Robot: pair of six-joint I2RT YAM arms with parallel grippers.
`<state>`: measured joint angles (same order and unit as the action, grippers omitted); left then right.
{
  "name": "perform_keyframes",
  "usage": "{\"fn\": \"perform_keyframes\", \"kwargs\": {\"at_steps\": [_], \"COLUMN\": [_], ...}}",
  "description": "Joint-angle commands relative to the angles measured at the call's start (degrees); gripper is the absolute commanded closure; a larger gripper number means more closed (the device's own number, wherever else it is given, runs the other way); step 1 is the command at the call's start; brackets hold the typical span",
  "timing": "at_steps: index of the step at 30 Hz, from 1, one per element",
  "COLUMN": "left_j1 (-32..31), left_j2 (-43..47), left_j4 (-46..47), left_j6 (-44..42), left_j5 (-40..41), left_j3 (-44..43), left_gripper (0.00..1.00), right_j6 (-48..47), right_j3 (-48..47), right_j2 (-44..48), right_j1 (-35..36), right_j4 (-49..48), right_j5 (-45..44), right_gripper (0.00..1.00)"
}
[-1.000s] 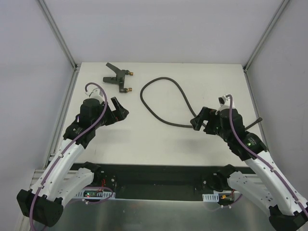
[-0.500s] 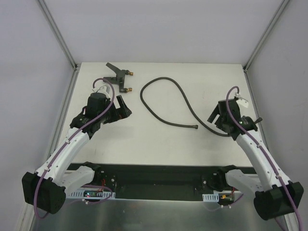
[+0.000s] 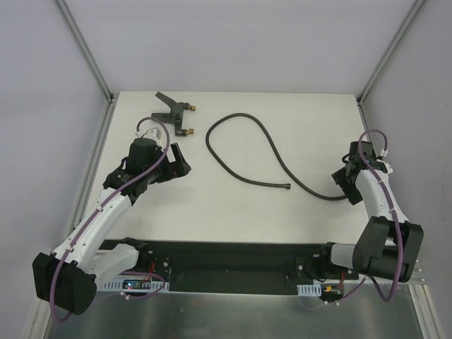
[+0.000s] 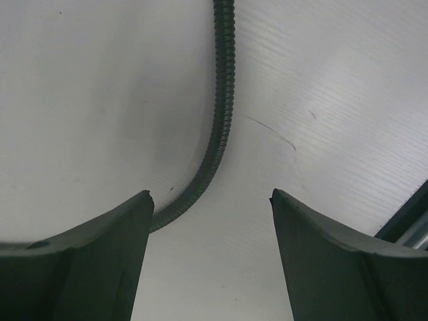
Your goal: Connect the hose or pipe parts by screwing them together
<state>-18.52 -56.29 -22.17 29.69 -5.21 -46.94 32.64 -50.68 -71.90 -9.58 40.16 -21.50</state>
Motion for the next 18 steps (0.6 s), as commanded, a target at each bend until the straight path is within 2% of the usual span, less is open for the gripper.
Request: {"fn": "perform_keyframes", "kwargs": {"at_steps": [1, 3, 5, 6, 7, 11, 14, 18], "left_j1": [2.52, 8.39, 13.05, 15.68, 15.97, 16.06, 15.97, 15.62], "left_j2": [-1.00, -5.11, -10.47, -12.51, -14.61, -29.26, -38.41, -49.07], "left_j4": [-0.85, -1.03, -0.33, 0.63, 1.42, 2.66, 3.71, 3.98], "left_j6": [3.09, 3.88, 4.67, 4.24, 3.54, 1.25, -0.42, -5.33], "left_j5": [7.32, 5.67, -0.64, -1.28, -1.20, 1.34, 0.73, 0.20], "left_j3": [-1.74, -4.03, -7.45, -8.60, -11.13, -20.63, -28.10, -38.99], "left_gripper": [0.01, 0.02, 0.02, 0.03, 0.04, 0.09, 0.13, 0.19], "right_j6": [-0.29, -2.57, -7.12, -8.20, -9.34, -12.68, -14.19, -14.10], "right_j3": [2.50, 5.58, 8.03, 8.74, 9.01, 6.39, 4.36, 5.23], "right_j2": [0.00, 1.23, 3.34, 4.13, 5.61, 7.74, 8.00, 9.49], "right_j1": [-0.44, -0.44, -0.35, -0.17, 0.26, 2.73, 2.82, 2.03], "right_j4": [-5.87, -12.37, -19.46, -21.51, -23.01, -20.13, -17.40, -18.89], "right_j5": [8.36, 13.21, 23.21, 26.21, 30.33, 29.77, 25.20, 28.69], "right_gripper": [0.27, 0.27, 0.28, 0.28, 0.28, 0.28, 0.28, 0.28]}}
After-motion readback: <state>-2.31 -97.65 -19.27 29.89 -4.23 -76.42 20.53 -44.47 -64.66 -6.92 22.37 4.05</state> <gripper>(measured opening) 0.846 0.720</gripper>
